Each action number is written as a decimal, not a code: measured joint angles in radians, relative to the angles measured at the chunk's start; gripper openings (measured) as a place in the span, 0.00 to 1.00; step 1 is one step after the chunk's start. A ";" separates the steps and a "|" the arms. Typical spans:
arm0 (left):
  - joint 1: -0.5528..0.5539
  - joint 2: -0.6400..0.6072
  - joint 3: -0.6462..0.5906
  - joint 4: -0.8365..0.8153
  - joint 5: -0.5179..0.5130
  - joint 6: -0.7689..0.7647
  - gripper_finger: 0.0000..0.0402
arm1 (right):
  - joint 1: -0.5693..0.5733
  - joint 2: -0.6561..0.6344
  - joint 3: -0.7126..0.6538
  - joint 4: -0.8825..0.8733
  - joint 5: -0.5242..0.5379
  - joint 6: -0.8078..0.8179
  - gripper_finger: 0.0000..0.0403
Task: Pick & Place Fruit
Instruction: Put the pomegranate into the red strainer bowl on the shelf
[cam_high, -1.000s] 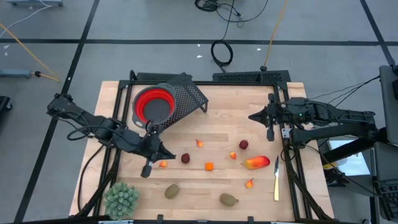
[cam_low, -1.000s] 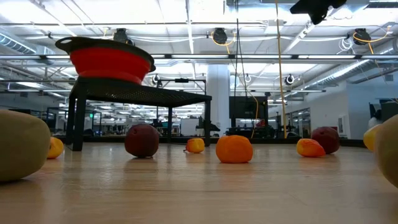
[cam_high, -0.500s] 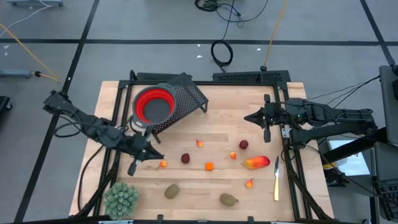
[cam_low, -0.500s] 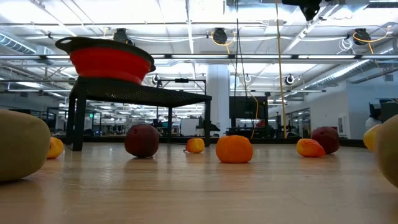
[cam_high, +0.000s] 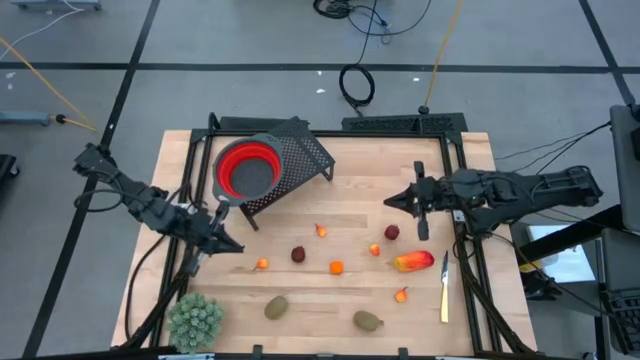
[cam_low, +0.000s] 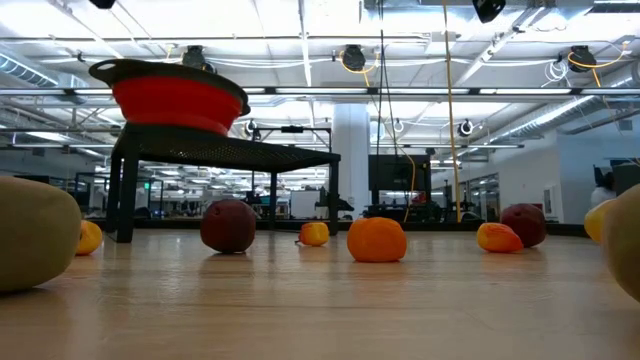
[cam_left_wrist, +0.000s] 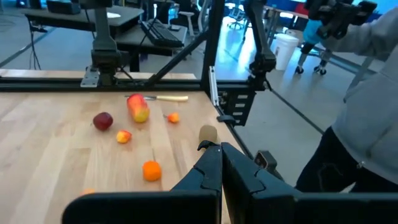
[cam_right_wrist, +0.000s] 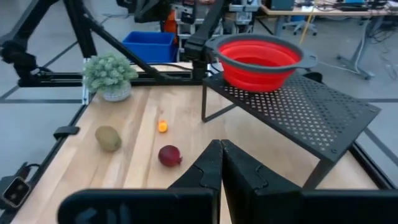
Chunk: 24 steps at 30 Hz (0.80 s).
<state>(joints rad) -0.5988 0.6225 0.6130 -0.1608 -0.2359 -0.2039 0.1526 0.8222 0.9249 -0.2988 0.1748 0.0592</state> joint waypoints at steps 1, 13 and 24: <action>-0.002 -0.011 -0.011 -0.001 0.000 0.000 0.00 | 0.004 0.008 0.000 0.004 0.011 0.000 0.00; -0.014 -0.146 -0.130 0.000 -0.001 0.000 0.00 | 0.022 0.077 0.043 0.036 0.039 0.000 0.00; -0.013 -0.253 -0.222 0.001 0.007 -0.001 0.00 | 0.022 0.155 0.186 -0.102 0.067 -0.026 0.00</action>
<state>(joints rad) -0.6121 0.3700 0.3913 -0.1596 -0.2292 -0.2050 0.1744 0.9775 1.1110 -0.4004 0.2420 0.0331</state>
